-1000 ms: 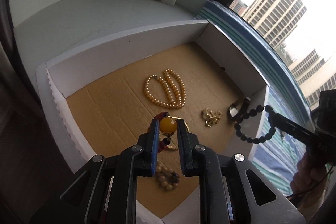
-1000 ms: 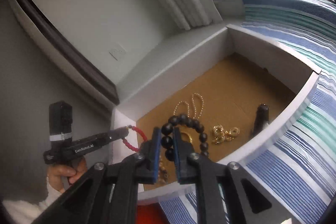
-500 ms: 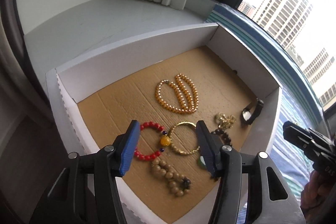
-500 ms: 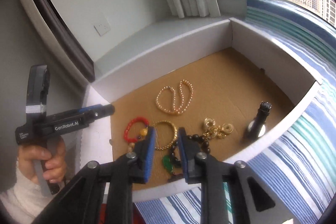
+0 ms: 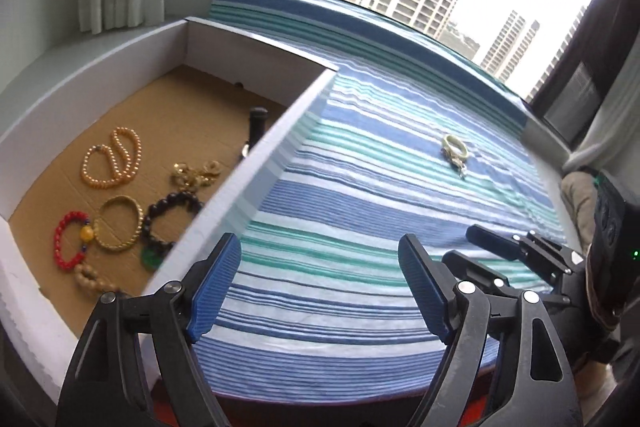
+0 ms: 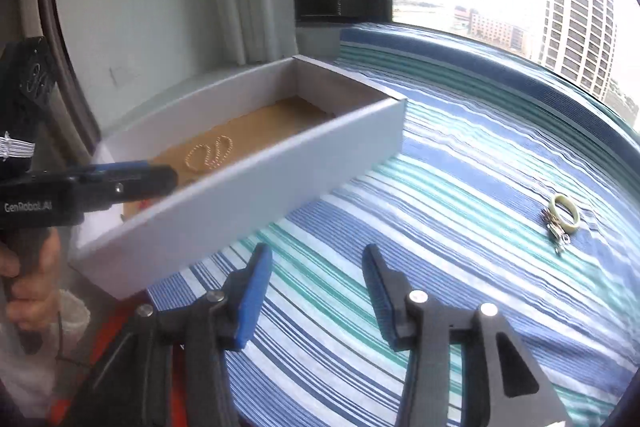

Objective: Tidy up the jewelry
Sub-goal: 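Withdraw both tools from the tray back over the bed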

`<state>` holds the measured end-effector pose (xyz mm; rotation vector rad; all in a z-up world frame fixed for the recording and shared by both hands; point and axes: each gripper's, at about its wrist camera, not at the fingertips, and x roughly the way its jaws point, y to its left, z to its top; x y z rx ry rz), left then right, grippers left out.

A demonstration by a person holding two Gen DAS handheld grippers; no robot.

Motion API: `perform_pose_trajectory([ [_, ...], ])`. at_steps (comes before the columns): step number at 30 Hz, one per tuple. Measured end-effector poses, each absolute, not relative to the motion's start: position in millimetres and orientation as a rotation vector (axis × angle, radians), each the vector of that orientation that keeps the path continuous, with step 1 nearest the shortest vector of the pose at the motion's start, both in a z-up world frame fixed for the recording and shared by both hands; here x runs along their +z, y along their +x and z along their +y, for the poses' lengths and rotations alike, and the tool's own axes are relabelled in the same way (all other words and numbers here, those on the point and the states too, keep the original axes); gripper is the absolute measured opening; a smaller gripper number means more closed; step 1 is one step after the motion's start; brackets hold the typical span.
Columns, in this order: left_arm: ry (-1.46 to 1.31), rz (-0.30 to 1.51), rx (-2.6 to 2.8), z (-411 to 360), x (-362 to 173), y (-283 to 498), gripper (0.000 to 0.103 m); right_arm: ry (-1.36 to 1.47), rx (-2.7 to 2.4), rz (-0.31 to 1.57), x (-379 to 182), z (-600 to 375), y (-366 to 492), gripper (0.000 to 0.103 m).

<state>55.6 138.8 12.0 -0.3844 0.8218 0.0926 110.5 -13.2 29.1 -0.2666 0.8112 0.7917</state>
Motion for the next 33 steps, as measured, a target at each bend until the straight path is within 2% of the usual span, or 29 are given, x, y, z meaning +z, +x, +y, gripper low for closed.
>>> perform_pose_trajectory([
  [8, -0.252, 0.963, -0.055, 42.1, -31.6, 86.6, 0.082, -0.207, 0.491, 0.888, -23.2, -121.6, 121.2, 0.048],
  [12, -0.203, 1.015, -0.074, 18.7, -49.1, 87.3, 0.082, -0.165, 0.344, 0.931, -45.1, -168.1, 118.4, 0.065],
  [21, -0.147, 1.068, -0.084, -6.6, -65.5, 90.5, 0.082, -0.138, 0.167, 0.951, -69.2, -222.2, 109.8, 0.065],
  [33, -0.112, 1.113, -0.114, -39.7, -74.9, 102.6, 0.083, -0.127, 0.119, 0.916, -69.6, -242.5, 107.3, 0.065],
])
